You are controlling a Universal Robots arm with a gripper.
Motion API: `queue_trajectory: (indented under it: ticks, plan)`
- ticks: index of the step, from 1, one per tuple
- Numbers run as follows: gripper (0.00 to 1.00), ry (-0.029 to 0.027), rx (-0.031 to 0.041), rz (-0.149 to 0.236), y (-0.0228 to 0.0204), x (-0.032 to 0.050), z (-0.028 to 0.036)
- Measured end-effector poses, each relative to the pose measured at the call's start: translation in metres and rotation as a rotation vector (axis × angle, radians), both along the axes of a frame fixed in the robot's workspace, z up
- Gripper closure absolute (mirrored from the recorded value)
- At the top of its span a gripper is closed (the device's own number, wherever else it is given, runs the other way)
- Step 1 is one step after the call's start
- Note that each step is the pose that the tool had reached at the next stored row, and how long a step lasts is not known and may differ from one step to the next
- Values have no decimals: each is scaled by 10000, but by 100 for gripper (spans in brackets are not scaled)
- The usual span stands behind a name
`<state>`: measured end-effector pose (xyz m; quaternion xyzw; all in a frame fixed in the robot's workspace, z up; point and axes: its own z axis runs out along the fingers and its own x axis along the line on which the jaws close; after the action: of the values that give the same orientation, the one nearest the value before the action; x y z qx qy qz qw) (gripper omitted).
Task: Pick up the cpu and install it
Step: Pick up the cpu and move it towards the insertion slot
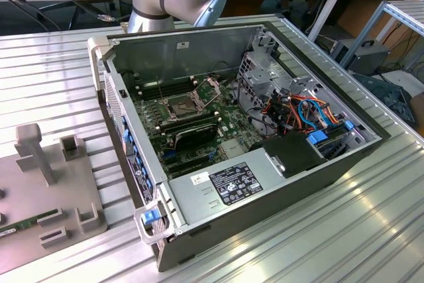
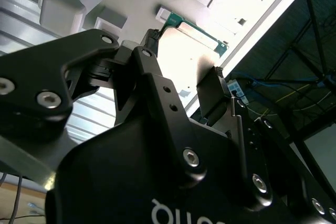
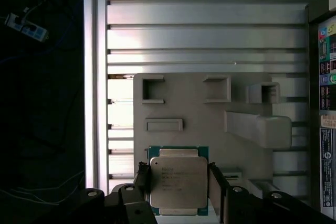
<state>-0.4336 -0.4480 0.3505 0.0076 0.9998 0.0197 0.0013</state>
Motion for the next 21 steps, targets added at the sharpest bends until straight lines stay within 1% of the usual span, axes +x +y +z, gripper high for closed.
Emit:
queue_trajectory:
  ticks: [11, 17, 21]
  plan:
    - [45, -1, 2, 0, 0, 0, 76]
    - [45, -1, 1, 0, 0, 0, 101]
    - [45, -1, 1, 0, 0, 0, 104]
